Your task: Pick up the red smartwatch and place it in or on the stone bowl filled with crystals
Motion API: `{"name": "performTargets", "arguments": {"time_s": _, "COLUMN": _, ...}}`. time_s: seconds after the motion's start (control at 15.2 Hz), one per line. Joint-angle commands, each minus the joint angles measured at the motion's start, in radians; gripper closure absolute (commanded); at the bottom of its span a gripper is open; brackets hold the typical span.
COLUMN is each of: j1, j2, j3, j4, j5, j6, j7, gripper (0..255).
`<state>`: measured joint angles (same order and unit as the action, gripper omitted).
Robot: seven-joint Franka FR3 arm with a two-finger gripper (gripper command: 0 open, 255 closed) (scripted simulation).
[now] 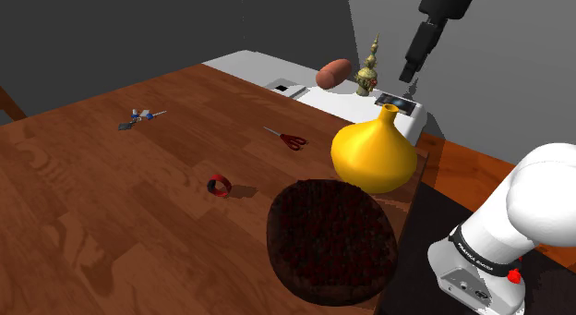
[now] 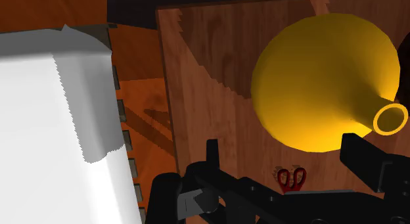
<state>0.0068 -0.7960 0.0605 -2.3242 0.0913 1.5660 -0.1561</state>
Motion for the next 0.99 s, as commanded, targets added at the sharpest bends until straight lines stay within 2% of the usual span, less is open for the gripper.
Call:
{"name": "performTargets", "arguments": {"time_s": 0.0, "j1": 0.0, "j2": 0.0, "j3": 0.0, "j4": 0.0, "j5": 0.0, "j6": 0.0, "j7": 0.0, "gripper": 0}}
{"name": "performTargets", "arguments": {"time_s": 0.53, "j1": 0.043, "j2": 0.117, "j3": 0.173, "j4": -0.011, "j5": 0.092, "j6": 0.144, "j7": 0.17, "gripper": 0}}
{"name": "performTargets", "arguments": {"time_s": 0.92, "j1": 0.061, "j2": 0.255, "j3": 0.304, "j4": 0.032, "j5": 0.126, "j6": 0.255, "j7": 0.3, "gripper": 0}}
